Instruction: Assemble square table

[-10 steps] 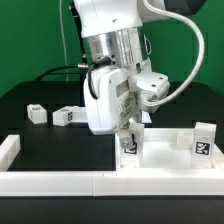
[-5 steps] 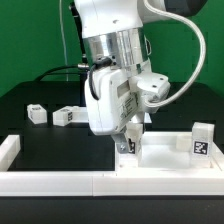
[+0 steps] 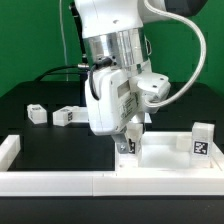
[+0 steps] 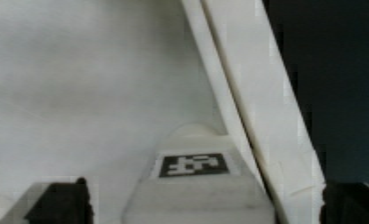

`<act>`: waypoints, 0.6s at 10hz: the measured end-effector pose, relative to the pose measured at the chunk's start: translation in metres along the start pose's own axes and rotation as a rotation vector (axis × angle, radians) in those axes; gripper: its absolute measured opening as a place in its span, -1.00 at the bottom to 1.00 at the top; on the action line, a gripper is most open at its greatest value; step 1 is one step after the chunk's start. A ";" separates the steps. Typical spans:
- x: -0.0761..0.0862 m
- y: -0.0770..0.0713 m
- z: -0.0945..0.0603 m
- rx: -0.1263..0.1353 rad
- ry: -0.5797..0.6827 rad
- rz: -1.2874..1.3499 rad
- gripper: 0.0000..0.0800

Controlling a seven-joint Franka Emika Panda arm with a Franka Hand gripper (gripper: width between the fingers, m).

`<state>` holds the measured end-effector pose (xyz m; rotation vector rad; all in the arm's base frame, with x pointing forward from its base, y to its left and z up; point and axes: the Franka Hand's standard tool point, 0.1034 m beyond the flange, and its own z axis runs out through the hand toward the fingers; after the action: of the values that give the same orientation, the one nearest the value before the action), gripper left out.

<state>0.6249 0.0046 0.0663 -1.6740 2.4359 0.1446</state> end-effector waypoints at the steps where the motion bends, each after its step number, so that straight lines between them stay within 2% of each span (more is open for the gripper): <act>1: 0.000 0.000 0.000 0.000 0.000 0.000 0.62; 3: -0.001 -0.001 -0.003 -0.003 -0.004 -0.021 0.62; 4: -0.006 -0.002 -0.018 -0.008 -0.021 -0.068 0.62; 5: -0.015 0.002 -0.028 -0.002 -0.031 -0.083 0.62; 6: -0.028 0.014 -0.032 -0.010 -0.037 -0.102 0.62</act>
Offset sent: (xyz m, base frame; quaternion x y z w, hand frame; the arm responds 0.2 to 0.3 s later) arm -0.0016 0.0012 0.0515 -0.0267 -0.0500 -0.0735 0.9957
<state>0.6184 0.0296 0.1030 -1.7797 2.3211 0.1726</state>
